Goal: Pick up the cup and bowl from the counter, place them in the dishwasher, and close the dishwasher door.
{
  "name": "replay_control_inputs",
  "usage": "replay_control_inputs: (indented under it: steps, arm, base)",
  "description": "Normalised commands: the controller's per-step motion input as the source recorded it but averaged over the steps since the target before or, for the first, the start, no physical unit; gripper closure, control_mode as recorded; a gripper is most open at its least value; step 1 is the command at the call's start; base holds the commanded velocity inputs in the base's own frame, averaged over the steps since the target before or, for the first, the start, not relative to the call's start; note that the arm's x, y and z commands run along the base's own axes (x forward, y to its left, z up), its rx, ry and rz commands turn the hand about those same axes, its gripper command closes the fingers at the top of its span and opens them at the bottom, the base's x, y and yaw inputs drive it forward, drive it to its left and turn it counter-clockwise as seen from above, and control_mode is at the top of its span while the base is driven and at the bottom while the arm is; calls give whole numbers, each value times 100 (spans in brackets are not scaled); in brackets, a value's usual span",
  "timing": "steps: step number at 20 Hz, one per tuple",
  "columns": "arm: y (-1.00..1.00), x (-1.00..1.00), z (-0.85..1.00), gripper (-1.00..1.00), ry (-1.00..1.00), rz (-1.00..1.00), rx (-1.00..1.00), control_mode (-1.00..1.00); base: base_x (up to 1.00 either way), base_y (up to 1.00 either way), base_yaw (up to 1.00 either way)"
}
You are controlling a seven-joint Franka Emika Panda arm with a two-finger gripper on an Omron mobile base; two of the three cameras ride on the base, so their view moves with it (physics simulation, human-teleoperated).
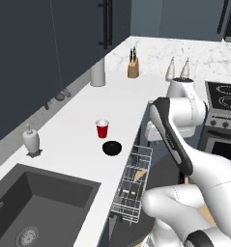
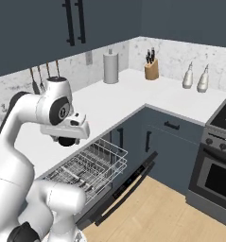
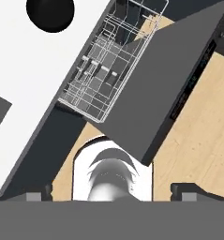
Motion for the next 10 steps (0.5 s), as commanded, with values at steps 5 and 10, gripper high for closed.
replay_control_inputs:
  steps: [5,10]
  arm:
    - [0,33,-6,-100,-29,-11,18,-100]
    - [1,77,-16,-100,-15,-14,13,-100]
  base:
    - [0,0,0]
    - [0,0,0]
